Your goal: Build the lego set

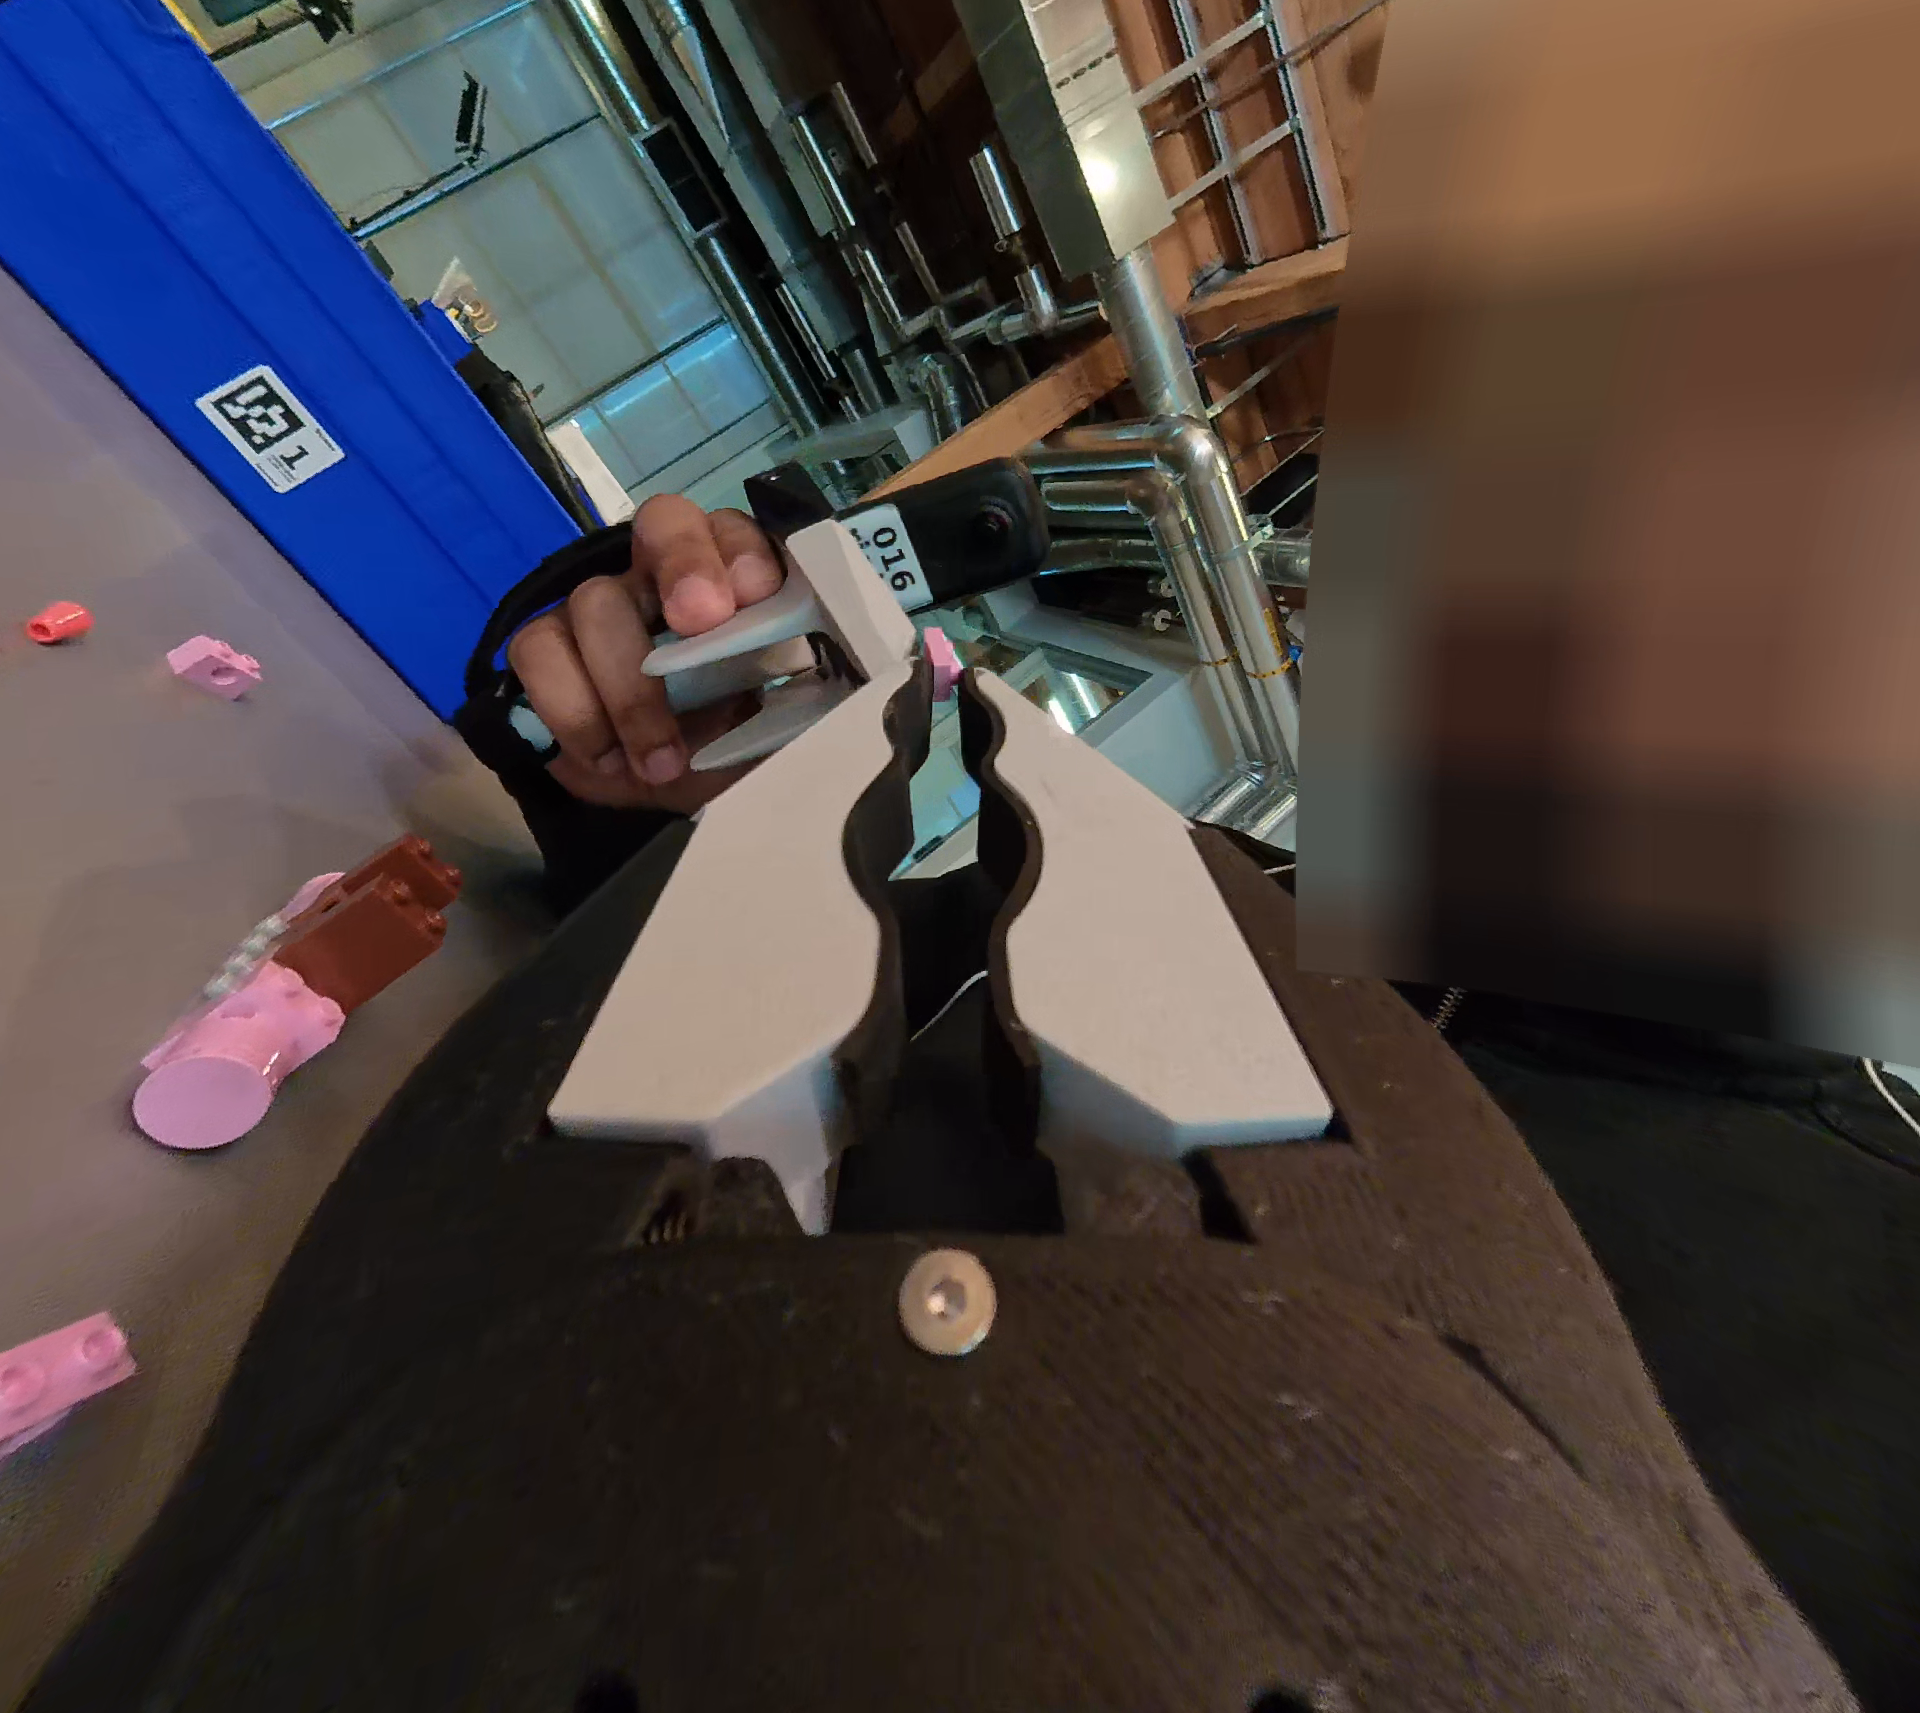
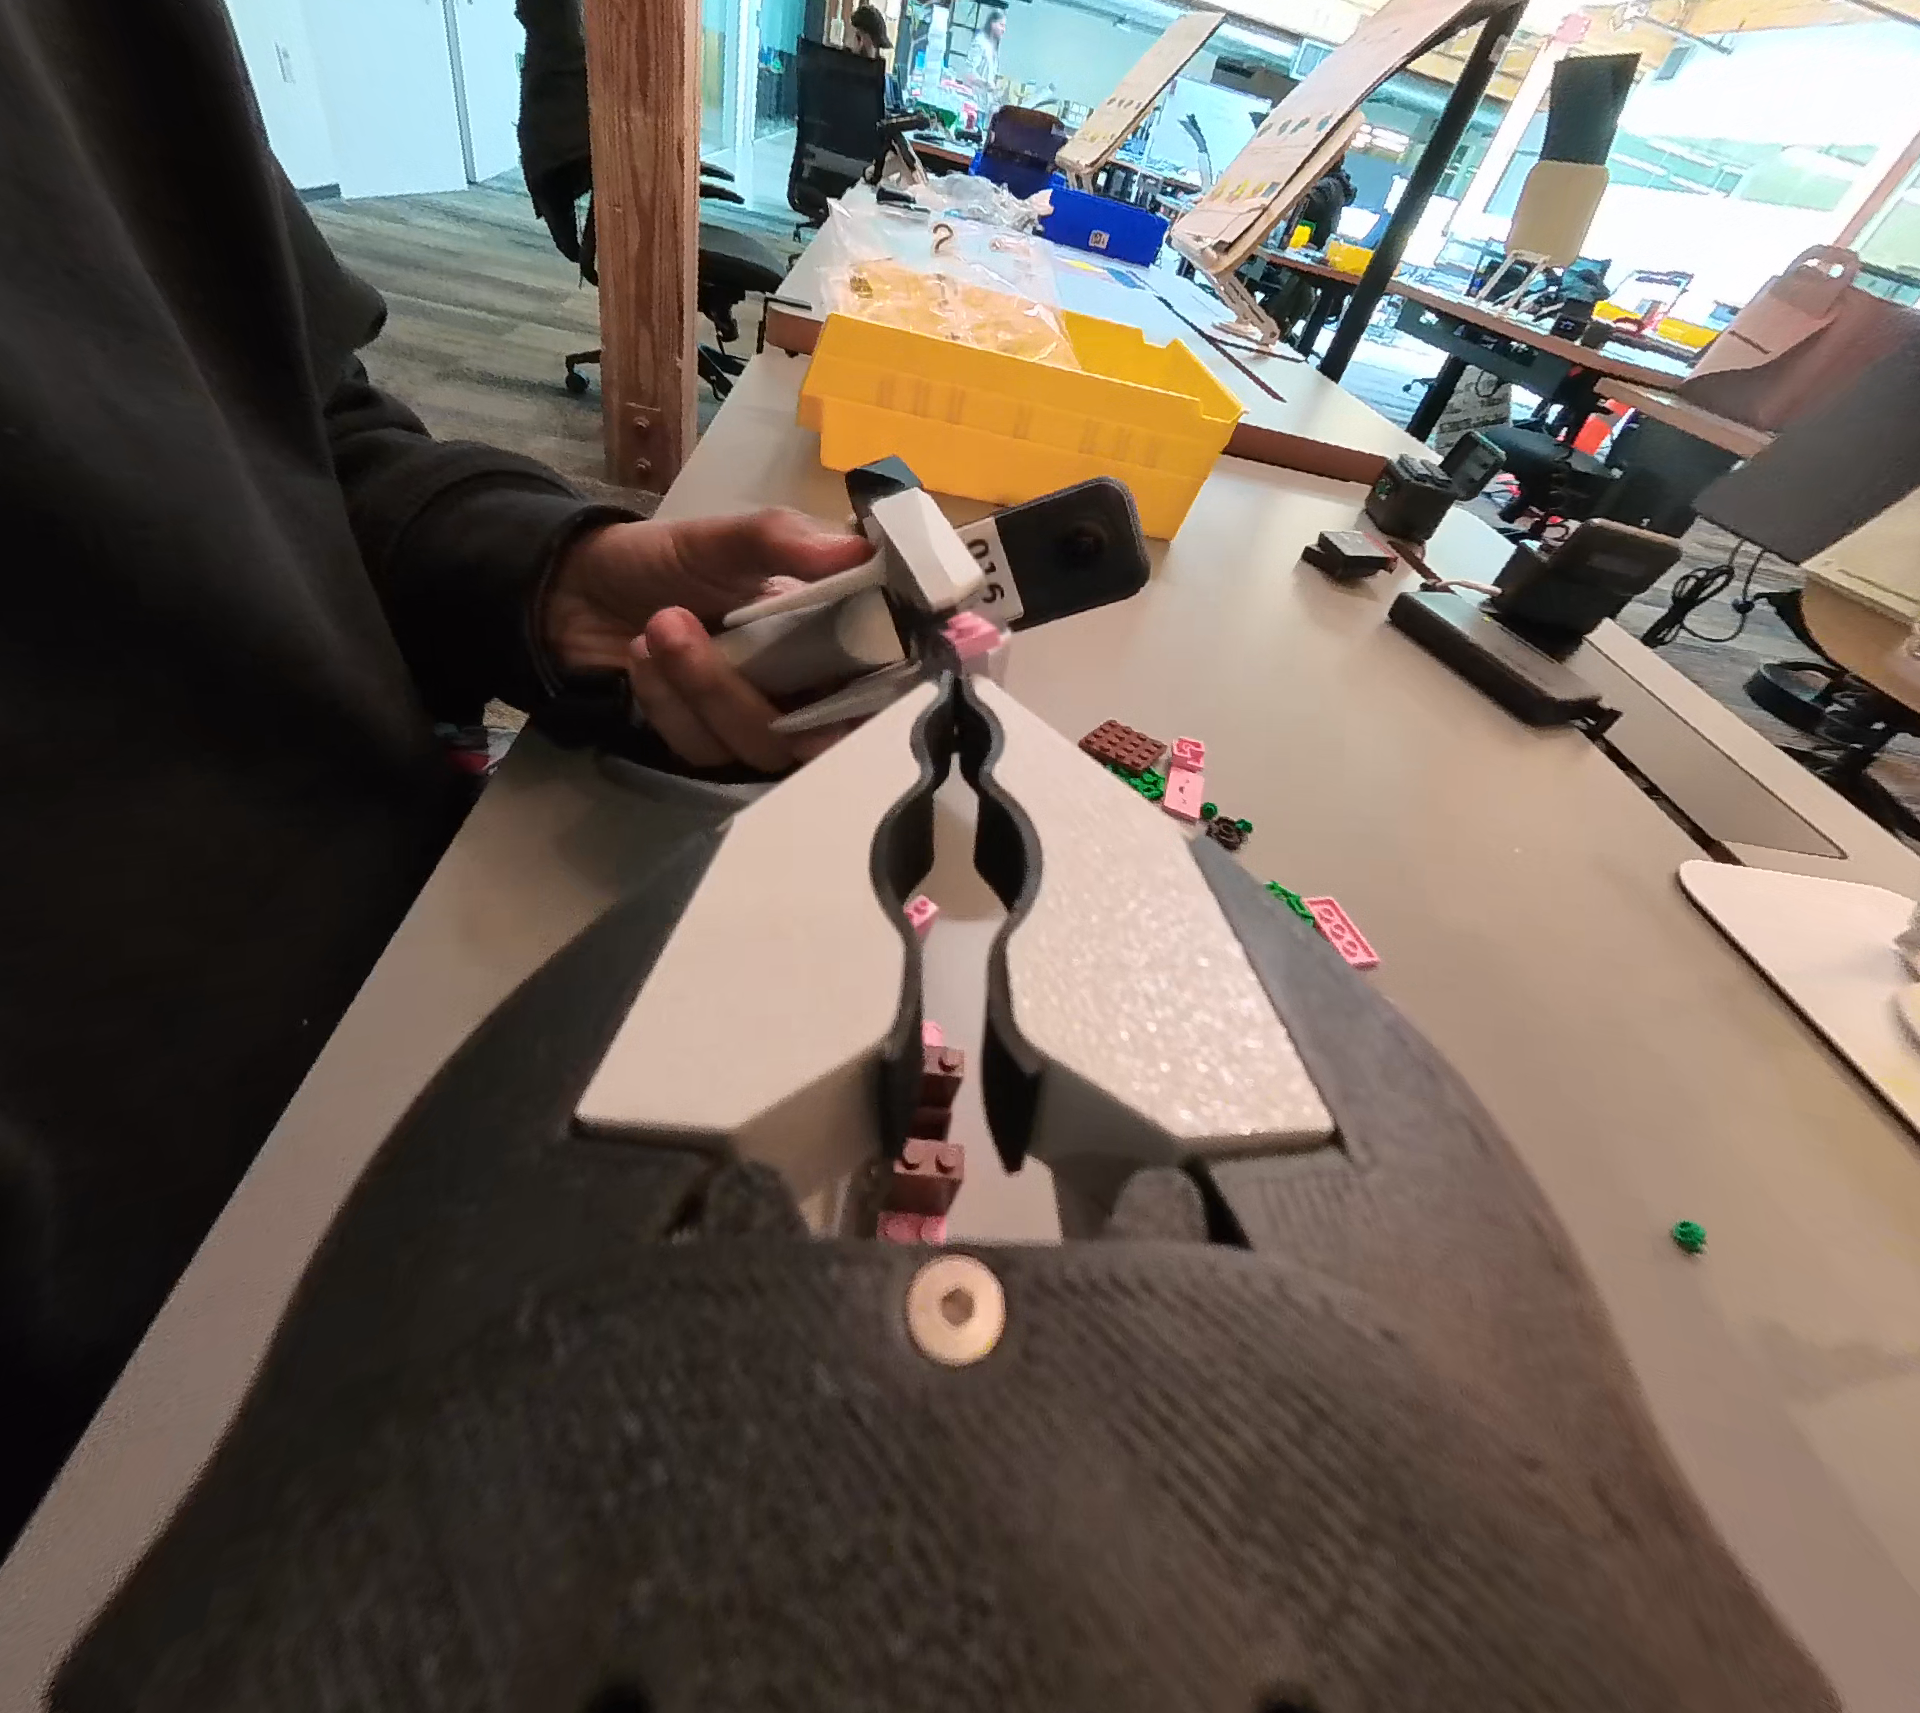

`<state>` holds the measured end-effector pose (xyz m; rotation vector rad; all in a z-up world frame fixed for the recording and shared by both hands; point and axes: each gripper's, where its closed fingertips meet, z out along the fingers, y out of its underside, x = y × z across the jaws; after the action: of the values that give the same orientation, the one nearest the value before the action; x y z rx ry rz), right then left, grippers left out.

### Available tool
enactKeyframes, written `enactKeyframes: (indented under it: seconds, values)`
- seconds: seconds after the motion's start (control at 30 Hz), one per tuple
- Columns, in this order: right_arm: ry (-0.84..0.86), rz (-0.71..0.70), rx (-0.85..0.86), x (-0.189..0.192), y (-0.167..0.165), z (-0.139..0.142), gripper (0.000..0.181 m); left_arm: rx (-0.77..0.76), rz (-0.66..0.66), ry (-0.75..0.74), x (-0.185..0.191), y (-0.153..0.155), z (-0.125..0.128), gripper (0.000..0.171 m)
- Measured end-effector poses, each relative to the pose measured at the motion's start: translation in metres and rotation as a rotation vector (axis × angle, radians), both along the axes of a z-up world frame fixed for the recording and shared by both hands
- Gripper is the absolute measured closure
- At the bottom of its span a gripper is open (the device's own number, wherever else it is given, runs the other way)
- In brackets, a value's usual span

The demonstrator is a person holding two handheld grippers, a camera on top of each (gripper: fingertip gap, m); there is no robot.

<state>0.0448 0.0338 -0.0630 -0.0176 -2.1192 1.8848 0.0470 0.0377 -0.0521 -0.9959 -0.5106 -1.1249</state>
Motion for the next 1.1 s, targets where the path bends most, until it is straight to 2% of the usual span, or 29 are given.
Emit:
enactKeyframes:
  seconds: [0.13,0.23,0.37,0.47,0.6,0.73,1.1]
  values:
    - [0.025,-0.042,0.009,-0.006,0.003,0.0,0.178,-0.076,0.043,0.027,-0.006,-0.001,-0.009,0.168]
    - [0.117,-0.079,0.077,-0.006,0.005,-0.005,0.173,-0.274,0.122,0.14,-0.013,0.002,-0.03,0.169]
    - [0.315,-0.186,0.243,-0.013,0.001,-0.023,0.169,-0.503,0.214,0.324,-0.021,0.001,-0.05,0.168]
    - [0.414,-0.243,0.399,-0.02,-0.003,-0.043,0.167,-0.599,0.242,0.401,-0.024,-0.001,-0.059,0.168]
    - [0.493,-0.274,0.487,-0.022,-0.006,-0.052,0.166,-0.633,0.218,0.411,-0.022,0.0,-0.064,0.168]
    - [0.528,-0.286,0.509,-0.023,-0.006,-0.053,0.176,-0.635,0.212,0.413,-0.021,0.0,-0.064,0.168]
    - [0.518,-0.286,0.518,-0.023,-0.007,-0.055,0.175,-0.663,0.206,0.448,-0.021,-0.001,-0.067,0.168]
